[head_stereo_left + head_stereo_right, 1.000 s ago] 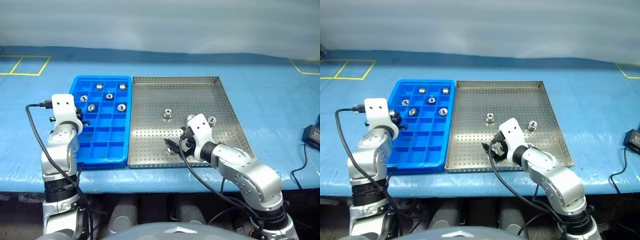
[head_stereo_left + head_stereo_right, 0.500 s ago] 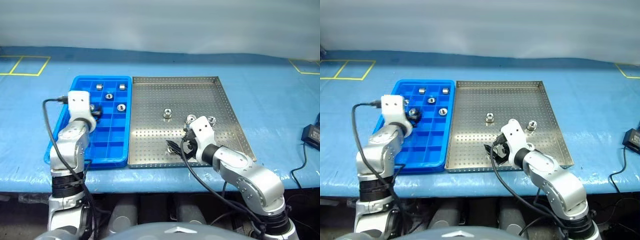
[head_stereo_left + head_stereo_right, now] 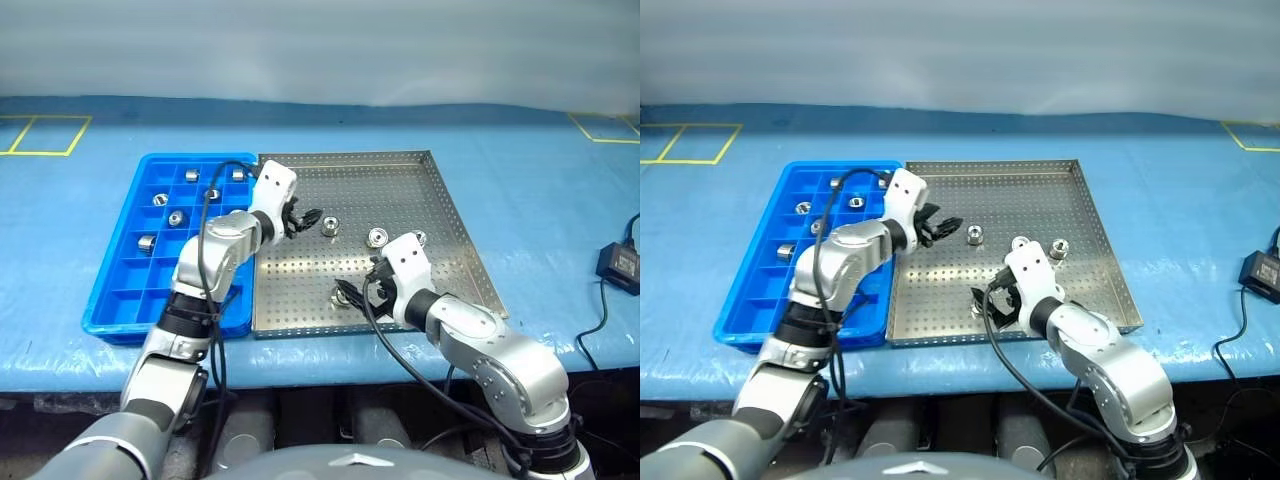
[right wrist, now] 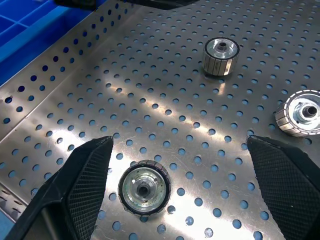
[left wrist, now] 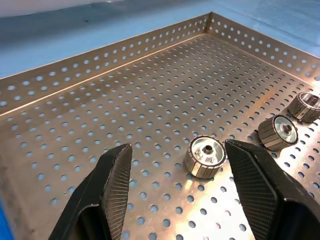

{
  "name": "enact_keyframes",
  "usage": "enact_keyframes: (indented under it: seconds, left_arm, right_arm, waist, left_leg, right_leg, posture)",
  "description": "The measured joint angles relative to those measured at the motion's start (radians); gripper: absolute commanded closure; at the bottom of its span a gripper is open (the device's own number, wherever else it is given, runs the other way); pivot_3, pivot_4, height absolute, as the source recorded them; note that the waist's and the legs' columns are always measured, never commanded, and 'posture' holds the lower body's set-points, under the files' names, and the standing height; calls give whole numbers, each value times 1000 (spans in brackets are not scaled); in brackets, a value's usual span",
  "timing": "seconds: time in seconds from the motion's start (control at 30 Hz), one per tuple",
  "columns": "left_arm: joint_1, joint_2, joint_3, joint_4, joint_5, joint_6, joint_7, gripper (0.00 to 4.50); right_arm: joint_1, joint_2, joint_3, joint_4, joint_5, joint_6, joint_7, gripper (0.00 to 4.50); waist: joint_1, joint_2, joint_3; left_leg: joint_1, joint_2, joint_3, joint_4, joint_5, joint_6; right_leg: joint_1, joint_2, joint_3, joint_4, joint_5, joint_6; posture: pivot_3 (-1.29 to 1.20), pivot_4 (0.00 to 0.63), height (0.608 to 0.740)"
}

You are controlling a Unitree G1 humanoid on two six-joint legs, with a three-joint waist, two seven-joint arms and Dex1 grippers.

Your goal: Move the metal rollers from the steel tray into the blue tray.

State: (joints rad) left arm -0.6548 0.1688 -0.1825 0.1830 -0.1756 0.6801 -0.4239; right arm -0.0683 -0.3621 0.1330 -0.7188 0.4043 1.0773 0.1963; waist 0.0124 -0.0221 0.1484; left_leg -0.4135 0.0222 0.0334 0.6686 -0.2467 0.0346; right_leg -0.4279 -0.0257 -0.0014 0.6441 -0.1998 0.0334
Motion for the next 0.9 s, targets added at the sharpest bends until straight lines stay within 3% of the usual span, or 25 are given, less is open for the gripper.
enact_keyframes:
  seconds: [0.27,0.53,0.63,0.73,0.9]
  left_arm:
    - [-78,-92,-47,282,100,-190,34,1293]
    - [-119,-132,-45,460,162,-234,70,1293]
    - [-119,-129,-46,471,174,-224,55,1863]
    - [-118,-125,-46,460,186,-208,52,2814]
    - [-83,-113,-38,375,196,-169,60,2812]
  right_arm:
    - [17,12,-14,-9,-8,0,-15,0]
    - [23,17,-15,-17,-11,-1,-22,0]
    - [24,18,-15,-17,-11,-1,-22,0]
    - [23,19,-15,-17,-11,-2,-22,0]
    - [22,21,-13,-17,-11,-2,-21,0]
  waist:
    - [-24,0,0]
    - [-33,0,0]
    - [-35,0,0]
    - [-34,0,0]
    - [-34,0,0]
  left_leg:
    - [0,0,1,0,-1,1]
    - [0,0,1,0,-1,1]
    - [0,1,1,0,-1,1]
    - [0,1,1,0,-1,1]
    - [0,1,1,0,-1,1]
  right_leg:
    - [0,0,1,0,-1,2]
    - [0,0,1,0,0,4]
    - [0,0,1,0,0,4]
    - [0,0,1,0,0,4]
    - [0,0,2,0,0,4]
  posture:
    - [-63,150,740]
    - [-61,150,740]
    - [-59,150,740]
    - [-51,150,740]
    - [-30,150,740]
